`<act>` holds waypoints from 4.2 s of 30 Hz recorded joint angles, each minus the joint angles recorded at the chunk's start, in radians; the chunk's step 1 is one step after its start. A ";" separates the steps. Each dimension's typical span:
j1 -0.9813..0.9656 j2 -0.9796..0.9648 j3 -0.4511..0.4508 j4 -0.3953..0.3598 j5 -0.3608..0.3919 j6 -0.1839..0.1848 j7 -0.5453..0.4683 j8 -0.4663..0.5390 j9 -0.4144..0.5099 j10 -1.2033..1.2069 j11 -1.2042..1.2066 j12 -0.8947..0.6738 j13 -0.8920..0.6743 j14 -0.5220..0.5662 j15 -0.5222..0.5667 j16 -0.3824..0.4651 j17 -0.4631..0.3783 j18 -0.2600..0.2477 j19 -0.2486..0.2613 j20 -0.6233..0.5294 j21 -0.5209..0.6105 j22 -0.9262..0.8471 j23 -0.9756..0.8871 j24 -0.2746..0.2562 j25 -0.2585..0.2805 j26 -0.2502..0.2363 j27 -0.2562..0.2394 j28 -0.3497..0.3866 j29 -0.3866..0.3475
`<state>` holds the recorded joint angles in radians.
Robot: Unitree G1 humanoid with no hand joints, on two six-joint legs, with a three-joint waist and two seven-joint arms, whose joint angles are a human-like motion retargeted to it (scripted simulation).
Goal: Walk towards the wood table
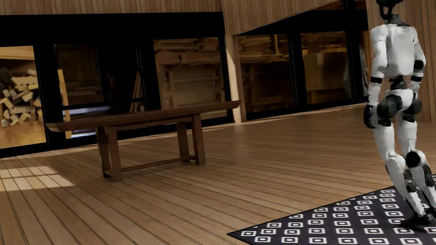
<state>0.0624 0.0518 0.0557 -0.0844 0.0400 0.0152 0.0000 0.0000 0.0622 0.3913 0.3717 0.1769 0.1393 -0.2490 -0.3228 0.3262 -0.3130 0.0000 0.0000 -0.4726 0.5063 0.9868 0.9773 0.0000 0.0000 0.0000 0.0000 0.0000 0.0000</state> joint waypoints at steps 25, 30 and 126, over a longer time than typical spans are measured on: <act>-0.544 0.108 0.140 0.035 0.024 0.004 0.000 0.000 0.088 0.300 0.018 0.190 0.017 0.103 -0.058 0.000 -0.036 0.000 0.000 -0.010 -0.028 0.088 -0.011 0.000 0.000 0.000 0.000 0.000 0.000; -0.527 0.173 0.132 0.068 -0.012 -0.014 0.000 0.000 0.079 0.070 0.028 0.217 0.022 0.179 -0.035 -0.023 -0.031 0.000 0.000 -0.100 -0.094 0.168 -0.115 0.000 0.000 0.000 0.000 0.000 0.000; 0.014 0.041 -0.057 -0.002 0.013 -0.020 0.000 0.000 -0.038 0.003 -0.004 -0.089 0.145 0.129 0.043 0.027 0.017 0.000 0.000 0.170 -0.053 -0.063 0.225 0.000 0.000 0.000 0.000 0.000 0.000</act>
<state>0.0769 0.0928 -0.0010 -0.0868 0.0533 -0.0048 0.0000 0.0000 0.0237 0.3941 0.3674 0.0876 0.2843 -0.1198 -0.2798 0.3527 -0.2955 0.0000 0.0000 -0.3022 0.4534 0.9234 1.2027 0.0000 0.0000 0.0000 0.0000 0.0000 0.0000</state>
